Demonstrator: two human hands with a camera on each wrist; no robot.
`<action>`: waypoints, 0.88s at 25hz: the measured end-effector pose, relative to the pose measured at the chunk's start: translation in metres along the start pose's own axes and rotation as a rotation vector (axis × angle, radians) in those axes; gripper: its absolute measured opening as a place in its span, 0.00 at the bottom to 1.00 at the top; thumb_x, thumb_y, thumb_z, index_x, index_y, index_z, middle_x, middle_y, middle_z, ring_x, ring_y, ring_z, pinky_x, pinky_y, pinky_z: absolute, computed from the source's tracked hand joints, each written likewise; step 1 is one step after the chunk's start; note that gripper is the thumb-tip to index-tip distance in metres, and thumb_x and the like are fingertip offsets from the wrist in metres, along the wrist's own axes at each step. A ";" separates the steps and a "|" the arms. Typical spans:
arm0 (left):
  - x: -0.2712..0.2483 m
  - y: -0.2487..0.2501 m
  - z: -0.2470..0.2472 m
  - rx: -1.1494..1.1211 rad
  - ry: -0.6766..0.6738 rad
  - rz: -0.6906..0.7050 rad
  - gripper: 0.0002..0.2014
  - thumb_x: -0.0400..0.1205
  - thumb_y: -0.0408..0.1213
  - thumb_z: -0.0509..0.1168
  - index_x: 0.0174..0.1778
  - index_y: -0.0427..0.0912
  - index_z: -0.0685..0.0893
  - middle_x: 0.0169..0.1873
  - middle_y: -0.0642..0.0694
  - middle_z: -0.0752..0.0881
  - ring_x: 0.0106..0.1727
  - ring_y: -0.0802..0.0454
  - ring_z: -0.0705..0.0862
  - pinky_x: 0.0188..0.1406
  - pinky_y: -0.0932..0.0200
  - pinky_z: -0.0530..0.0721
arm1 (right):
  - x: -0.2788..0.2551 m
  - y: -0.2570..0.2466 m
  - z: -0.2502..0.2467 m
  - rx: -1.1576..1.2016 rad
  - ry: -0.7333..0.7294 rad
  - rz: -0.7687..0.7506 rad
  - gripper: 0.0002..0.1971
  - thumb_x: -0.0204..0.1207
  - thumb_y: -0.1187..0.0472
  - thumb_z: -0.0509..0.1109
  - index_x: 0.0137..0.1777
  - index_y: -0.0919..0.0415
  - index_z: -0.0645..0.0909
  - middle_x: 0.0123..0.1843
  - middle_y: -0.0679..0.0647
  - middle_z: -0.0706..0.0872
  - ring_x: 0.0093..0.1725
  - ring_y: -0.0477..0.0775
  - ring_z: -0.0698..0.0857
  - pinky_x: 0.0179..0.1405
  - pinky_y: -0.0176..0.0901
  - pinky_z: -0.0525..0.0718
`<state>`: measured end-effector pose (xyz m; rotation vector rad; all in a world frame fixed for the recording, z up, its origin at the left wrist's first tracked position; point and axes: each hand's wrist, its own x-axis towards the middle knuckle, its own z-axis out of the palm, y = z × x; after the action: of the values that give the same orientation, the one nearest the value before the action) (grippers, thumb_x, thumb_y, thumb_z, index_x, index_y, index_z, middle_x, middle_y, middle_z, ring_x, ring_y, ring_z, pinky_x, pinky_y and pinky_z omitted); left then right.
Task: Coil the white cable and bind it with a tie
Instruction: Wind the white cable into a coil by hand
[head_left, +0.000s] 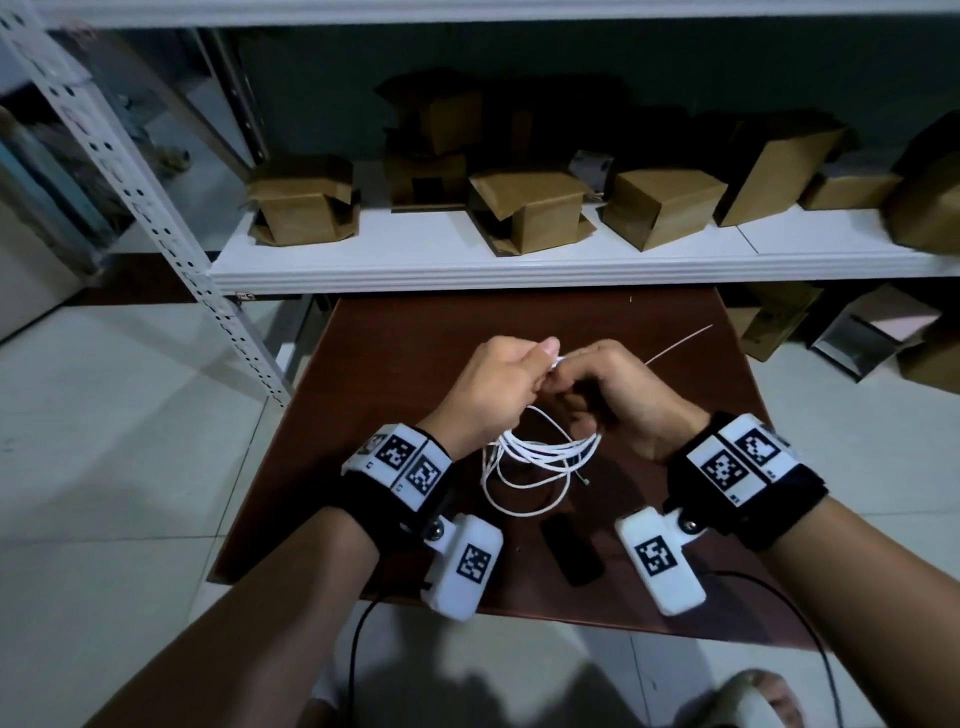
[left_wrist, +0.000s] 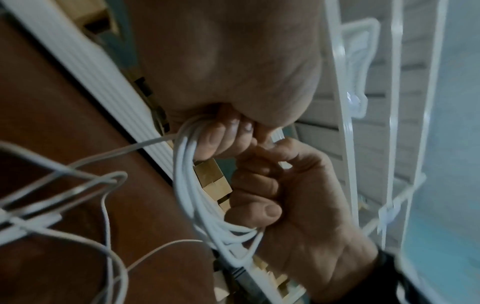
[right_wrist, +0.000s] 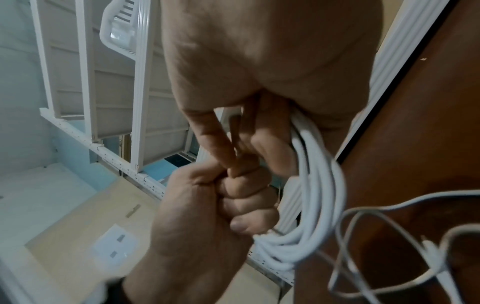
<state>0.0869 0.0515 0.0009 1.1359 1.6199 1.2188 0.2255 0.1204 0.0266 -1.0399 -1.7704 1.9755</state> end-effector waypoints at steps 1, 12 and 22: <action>-0.001 0.002 0.001 -0.166 -0.021 -0.039 0.27 0.93 0.48 0.61 0.24 0.48 0.75 0.18 0.52 0.65 0.16 0.59 0.60 0.18 0.64 0.57 | 0.000 -0.002 0.001 0.063 0.030 -0.019 0.04 0.65 0.66 0.70 0.30 0.62 0.80 0.25 0.51 0.59 0.25 0.49 0.56 0.22 0.41 0.58; 0.000 0.008 -0.007 -0.721 -0.225 -0.079 0.21 0.94 0.50 0.55 0.38 0.43 0.75 0.21 0.58 0.61 0.20 0.62 0.58 0.28 0.61 0.59 | 0.005 -0.008 -0.003 0.602 0.213 -0.048 0.20 0.70 0.68 0.65 0.32 0.49 0.57 0.24 0.47 0.52 0.23 0.47 0.49 0.18 0.38 0.56; -0.002 0.015 -0.010 -0.577 -0.016 -0.025 0.23 0.94 0.44 0.57 0.32 0.43 0.69 0.20 0.54 0.58 0.18 0.60 0.53 0.16 0.65 0.50 | -0.006 -0.014 -0.002 0.422 -0.054 -0.005 0.21 0.80 0.65 0.61 0.26 0.53 0.62 0.20 0.50 0.57 0.19 0.50 0.55 0.35 0.45 0.81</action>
<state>0.0813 0.0492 0.0175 0.7502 1.1468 1.5223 0.2276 0.1205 0.0422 -0.8443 -1.2896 2.2558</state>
